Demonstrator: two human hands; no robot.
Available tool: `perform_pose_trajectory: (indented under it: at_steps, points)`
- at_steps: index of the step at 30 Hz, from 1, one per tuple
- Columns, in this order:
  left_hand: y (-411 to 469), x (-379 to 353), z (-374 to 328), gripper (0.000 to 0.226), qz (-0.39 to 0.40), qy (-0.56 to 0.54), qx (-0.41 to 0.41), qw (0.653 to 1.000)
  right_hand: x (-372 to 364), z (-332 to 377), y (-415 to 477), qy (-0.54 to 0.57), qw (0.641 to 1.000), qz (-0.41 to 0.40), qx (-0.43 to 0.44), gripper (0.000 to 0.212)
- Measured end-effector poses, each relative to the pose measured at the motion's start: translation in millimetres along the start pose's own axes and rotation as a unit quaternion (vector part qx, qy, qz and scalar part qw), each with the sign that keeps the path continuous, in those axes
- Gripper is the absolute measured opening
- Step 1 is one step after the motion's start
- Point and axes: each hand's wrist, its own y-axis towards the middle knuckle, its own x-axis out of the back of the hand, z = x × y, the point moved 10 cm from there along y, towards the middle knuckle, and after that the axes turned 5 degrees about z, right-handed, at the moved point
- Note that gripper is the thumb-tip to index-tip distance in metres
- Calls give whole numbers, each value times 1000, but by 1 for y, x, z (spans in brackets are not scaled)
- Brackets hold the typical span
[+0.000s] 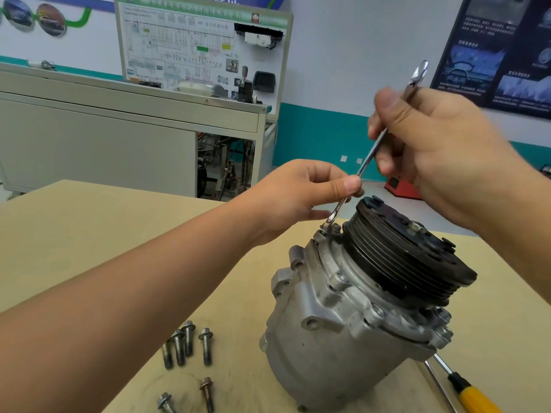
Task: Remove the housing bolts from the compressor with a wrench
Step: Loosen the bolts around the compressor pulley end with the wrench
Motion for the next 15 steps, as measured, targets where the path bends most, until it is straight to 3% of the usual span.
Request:
perform_pose_trajectory:
  at_steps: [10, 15]
  points:
    - [6, -3, -2, 15, -11, 11, 14, 1000, 19, -3, 0, -74, 996, 25, -34, 10]
    - [7, -6, -5, 19, -5, 15, 15, 1000, 31, -1, 0, -105, 991, 51, -67, 25]
